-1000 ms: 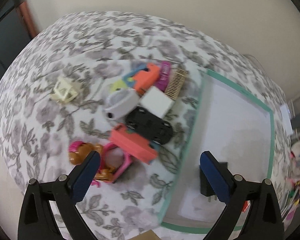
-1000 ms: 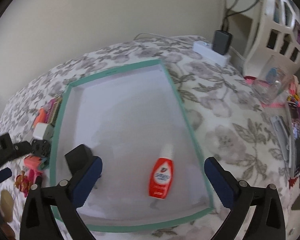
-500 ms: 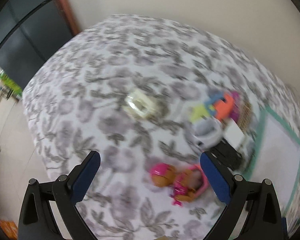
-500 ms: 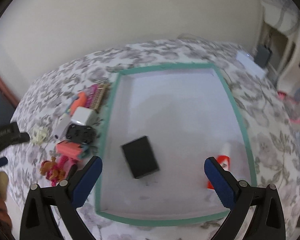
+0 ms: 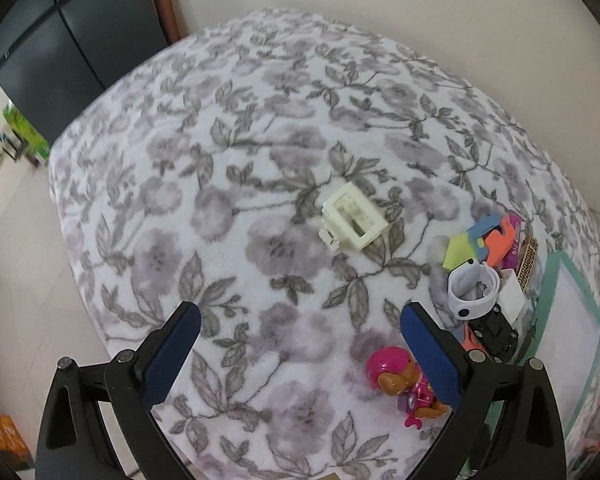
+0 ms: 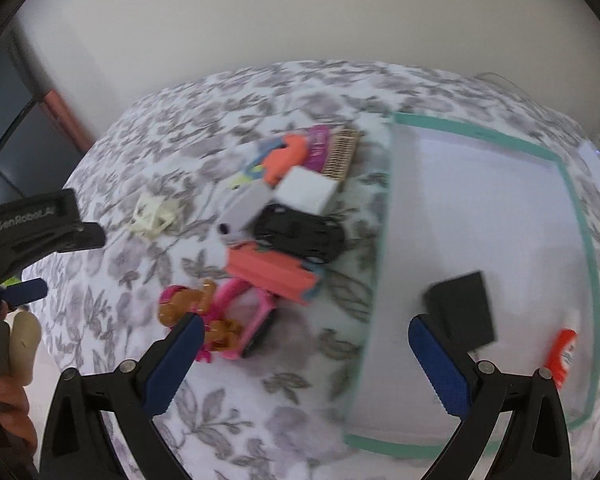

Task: Organize rigid objects
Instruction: 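Move both tools back to the pile and lower over the pink figure and watch band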

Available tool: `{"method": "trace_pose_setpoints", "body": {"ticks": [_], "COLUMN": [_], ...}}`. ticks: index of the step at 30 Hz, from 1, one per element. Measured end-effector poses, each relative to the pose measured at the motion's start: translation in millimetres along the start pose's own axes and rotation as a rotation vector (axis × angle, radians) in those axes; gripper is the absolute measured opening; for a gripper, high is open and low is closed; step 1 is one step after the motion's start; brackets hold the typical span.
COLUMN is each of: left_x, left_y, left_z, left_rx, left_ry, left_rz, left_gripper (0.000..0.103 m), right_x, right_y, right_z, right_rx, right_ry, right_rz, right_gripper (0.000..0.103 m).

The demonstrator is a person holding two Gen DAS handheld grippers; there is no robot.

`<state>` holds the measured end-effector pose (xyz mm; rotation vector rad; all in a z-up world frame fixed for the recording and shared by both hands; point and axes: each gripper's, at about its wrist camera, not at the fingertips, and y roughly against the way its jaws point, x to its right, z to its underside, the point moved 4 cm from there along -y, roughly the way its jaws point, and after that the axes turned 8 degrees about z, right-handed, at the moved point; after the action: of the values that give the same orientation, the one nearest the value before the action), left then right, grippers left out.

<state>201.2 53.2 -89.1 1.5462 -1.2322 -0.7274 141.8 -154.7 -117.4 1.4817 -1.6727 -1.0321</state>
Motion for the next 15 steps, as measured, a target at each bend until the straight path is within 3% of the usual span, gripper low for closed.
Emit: {"method": "trace_pose_setpoints", "body": {"ticks": [9,15], "left_x": [2,23], "left_y": [-38,-47], "left_z": [18,29], "left_rx": [-0.155,-0.200], "left_ry": [0.036,-0.053], "left_rz": [0.096,0.099], "left_gripper": [0.100,0.100], "right_x": [5,28], "right_y": [-9,1], "right_z": [0,-7], "right_rx": [-0.011,0.024], "right_ry": [-0.024,-0.092], "right_rz": [0.048,0.110], "right_gripper": [0.103,0.103]}}
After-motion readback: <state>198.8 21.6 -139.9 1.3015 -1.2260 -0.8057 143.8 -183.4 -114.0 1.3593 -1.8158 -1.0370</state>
